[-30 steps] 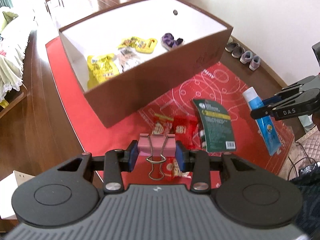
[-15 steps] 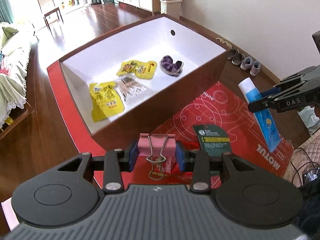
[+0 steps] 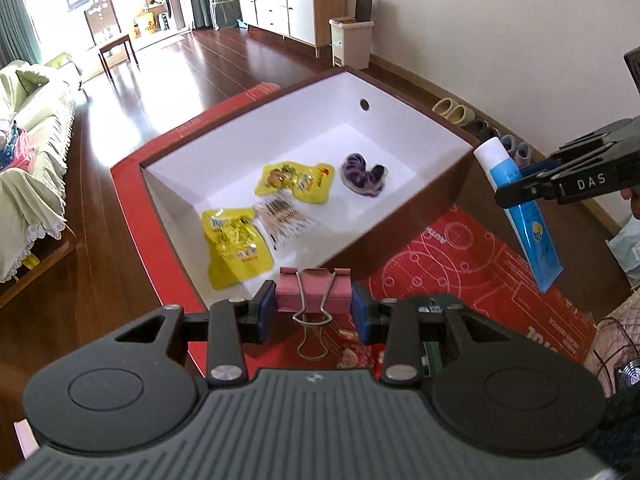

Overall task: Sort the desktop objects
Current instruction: 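Carry the binder clip with left tool while right tool carries the tube over the box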

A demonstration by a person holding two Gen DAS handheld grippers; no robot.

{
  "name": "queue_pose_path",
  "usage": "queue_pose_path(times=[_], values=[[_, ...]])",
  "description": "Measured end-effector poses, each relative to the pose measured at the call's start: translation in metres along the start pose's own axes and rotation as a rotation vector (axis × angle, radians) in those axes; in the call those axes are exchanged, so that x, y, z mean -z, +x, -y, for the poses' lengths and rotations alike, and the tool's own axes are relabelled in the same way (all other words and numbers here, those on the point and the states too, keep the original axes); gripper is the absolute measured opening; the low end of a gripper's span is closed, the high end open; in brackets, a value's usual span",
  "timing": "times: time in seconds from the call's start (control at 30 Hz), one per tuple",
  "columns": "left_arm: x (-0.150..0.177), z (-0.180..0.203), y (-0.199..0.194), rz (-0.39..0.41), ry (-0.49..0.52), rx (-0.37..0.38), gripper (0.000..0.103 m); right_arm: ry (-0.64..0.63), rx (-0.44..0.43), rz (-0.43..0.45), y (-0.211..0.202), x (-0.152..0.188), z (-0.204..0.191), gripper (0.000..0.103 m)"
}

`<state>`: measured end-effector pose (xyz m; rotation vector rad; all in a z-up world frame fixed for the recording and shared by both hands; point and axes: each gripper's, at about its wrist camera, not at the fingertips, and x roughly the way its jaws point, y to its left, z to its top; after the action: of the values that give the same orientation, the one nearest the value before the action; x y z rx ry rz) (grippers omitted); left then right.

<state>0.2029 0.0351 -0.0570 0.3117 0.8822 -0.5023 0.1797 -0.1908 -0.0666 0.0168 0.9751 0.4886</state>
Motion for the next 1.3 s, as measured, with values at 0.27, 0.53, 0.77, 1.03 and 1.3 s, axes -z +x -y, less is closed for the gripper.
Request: queue_pose_path(times=[0.27, 0.53, 0.77, 1.03, 1.3], values=[[-0.026, -0.015, 0.001, 0.041, 0.011, -0.028, 0.034, -0.034, -0.048, 0.091, -0.001, -0.047, -0.011, 0.029], [-0.051, -0.030, 0.018, 0.051, 0.009, -0.049, 0.034, -0.058, -0.076, 0.164, 0.014, -0.093, -0.024, 0.029], [-0.062, -0.040, 0.036, 0.042, -0.002, -0.056, 0.034, -0.063, -0.079, 0.167, 0.039, -0.112, -0.030, 0.029], [-0.064, -0.045, 0.061, 0.004, -0.025, -0.054, 0.034, -0.046, -0.076, 0.145, 0.069, -0.123, -0.025, 0.029], [-0.053, -0.055, 0.095, -0.072, -0.081, -0.025, 0.034, -0.029, -0.042, 0.099, 0.100, -0.124, -0.012, 0.029]])
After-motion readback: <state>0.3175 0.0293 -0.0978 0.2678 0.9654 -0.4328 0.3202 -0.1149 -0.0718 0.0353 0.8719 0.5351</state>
